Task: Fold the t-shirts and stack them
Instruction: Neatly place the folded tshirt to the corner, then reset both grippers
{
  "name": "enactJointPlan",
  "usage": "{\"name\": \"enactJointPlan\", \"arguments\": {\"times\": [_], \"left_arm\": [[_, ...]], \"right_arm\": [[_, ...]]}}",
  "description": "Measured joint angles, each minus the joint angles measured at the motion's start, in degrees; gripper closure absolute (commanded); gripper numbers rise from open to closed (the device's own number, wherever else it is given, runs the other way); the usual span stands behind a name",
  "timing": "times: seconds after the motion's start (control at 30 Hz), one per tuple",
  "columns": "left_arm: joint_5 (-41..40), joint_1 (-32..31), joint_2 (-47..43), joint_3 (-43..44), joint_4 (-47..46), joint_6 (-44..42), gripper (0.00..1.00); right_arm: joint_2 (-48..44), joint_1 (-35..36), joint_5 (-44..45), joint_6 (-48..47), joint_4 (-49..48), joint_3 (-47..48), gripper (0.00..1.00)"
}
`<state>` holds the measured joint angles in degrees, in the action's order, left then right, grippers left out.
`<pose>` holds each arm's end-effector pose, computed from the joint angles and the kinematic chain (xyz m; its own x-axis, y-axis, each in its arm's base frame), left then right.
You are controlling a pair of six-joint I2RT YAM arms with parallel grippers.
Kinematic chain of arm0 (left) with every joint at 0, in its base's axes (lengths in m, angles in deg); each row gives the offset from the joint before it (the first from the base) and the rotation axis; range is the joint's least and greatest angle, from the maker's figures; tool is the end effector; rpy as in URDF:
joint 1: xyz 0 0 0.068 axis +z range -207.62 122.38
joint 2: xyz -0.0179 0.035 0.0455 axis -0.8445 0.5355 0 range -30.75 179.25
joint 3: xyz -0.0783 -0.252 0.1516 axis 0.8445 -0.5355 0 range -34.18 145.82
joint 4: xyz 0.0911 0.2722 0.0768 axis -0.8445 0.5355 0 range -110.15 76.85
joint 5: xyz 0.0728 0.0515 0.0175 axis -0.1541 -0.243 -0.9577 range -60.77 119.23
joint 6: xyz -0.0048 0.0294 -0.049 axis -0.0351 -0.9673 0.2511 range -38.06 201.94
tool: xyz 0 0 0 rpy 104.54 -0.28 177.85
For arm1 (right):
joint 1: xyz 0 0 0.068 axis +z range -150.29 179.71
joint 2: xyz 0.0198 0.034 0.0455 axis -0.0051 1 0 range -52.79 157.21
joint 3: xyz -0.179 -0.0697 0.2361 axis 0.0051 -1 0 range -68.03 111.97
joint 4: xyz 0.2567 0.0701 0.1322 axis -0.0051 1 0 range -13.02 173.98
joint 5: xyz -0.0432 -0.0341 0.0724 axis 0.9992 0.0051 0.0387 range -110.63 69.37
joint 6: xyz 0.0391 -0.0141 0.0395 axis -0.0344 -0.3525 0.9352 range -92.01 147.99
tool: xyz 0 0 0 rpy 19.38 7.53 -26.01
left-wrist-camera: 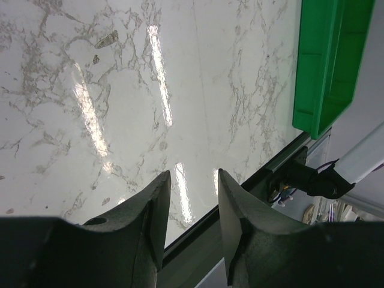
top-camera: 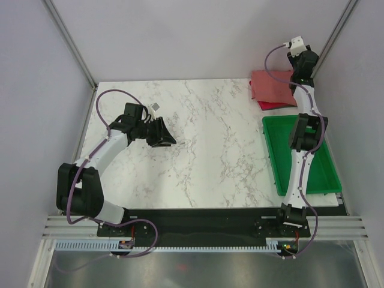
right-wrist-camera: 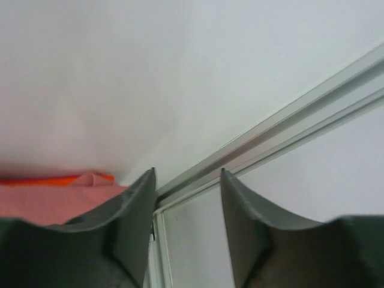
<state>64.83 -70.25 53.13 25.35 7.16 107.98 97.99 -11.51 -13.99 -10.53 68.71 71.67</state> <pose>0.3237 -0.0968 0.2624 -0.9204 -0.1596 -0.3569 0.1403 0.7173 -0.6825 0.6680 -0.1372 0.2572 -0.2285 -0.5854 -0.7779 0.2098 0.7506 -0.6265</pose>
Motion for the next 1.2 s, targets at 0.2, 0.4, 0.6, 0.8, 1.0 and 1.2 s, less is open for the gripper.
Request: {"name": "enactJointPlan", "arguments": {"times": [0.2, 0.4, 0.6, 0.8, 1.0, 1.2], "left_arm": [[-0.1, 0.0, 0.2, 0.0, 0.0, 0.0, 0.54], [-0.2, 0.0, -0.8, 0.0, 0.0, 0.0, 0.54], [0.1, 0.0, -6.7, -0.1, -2.1, -0.3, 0.52], [1.1, 0.0, -14.4, -0.3, -5.5, -1.1, 0.42], [2.0, 0.0, -21.5, -1.0, -7.3, -1.7, 0.03], [2.3, 0.0, -28.6, -6.5, -8.6, -1.6, 0.0]], "right_arm": [[-1.9, -0.4, 0.2, 5.5, -2.3, -2.5, 0.25], [-12.6, 2.0, 6.9, 12.3, 1.5, -16.8, 0.02], [-34.5, 9.7, 11.1, 25.7, 14.5, -30.4, 0.02], [-60.3, 16.1, 1.9, 44.3, 26.3, -41.3, 0.02], [-79.6, 16.4, -8.1, 55.9, 33.1, -61.7, 0.02], [-89.3, 17.2, -14.9, 63.1, 38.6, -77.5, 0.02]]}}
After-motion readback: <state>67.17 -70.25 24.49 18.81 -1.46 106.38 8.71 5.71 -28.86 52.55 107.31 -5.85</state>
